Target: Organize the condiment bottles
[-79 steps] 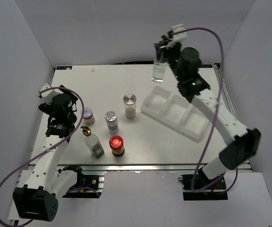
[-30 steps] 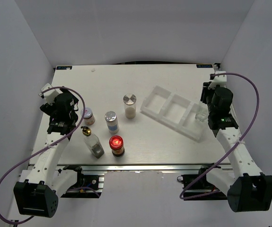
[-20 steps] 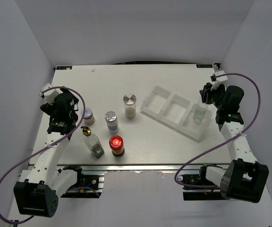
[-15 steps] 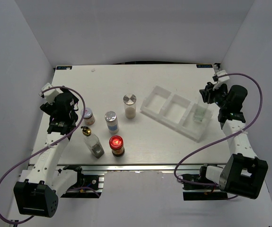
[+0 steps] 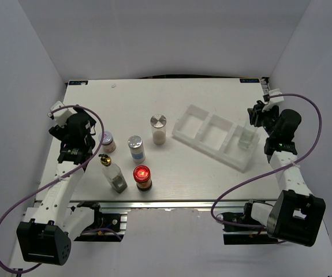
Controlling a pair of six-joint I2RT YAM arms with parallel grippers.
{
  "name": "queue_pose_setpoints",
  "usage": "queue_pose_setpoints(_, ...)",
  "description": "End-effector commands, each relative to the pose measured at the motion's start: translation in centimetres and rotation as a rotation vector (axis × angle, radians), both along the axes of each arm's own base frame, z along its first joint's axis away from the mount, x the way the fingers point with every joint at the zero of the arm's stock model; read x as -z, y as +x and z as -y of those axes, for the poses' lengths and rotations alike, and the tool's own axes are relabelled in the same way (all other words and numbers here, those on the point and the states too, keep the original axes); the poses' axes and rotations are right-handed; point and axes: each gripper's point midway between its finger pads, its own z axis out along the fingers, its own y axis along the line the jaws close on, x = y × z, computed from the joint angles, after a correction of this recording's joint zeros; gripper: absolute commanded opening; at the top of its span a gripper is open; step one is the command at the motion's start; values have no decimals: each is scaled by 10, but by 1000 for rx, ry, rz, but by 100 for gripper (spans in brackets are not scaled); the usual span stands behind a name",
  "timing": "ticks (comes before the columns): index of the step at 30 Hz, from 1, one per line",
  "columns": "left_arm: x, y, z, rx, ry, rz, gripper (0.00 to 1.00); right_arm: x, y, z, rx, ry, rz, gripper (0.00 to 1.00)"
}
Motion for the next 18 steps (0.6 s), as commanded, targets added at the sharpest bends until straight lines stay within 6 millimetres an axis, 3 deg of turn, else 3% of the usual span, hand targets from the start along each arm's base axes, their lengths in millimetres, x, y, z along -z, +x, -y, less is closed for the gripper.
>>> queue_pose_setpoints(1,-9,1,0,6,-2,27,98,-63,3,16,91,-27,240,0)
queue_pose_setpoints(4,-8,1,1,10,-4,25,98,-60,5,13,71,-18,226,0)
queue_pose_setpoints(5,-8,1,1,9,-2,25,98,-58,5,12,65,-15,218,9)
queue_pose_setpoints(6,-8,1,1,10,-3,24,98,-57,5,12,67,-12,216,24)
queue_pose_setpoints(8,-8,0,1,9,-3,24,98,-57,4,13,78,3,215,34)
queue_pose_setpoints(9,-8,0,1,7,-3,24,98,-59,3,17,106,9,220,50)
queue_pose_setpoints(12,-10,0,1,7,-3,27,98,-62,-2,24,157,25,224,74)
queue_pose_setpoints(14,-9,0,0,6,-4,26,98,-62,-4,27,182,43,217,77)
queue_pose_setpoints(16,-8,0,0,4,-2,22,98,-66,-8,35,231,58,218,88)
queue_pose_setpoints(18,-7,2,1,8,-5,21,98,-65,-12,44,298,83,192,89)
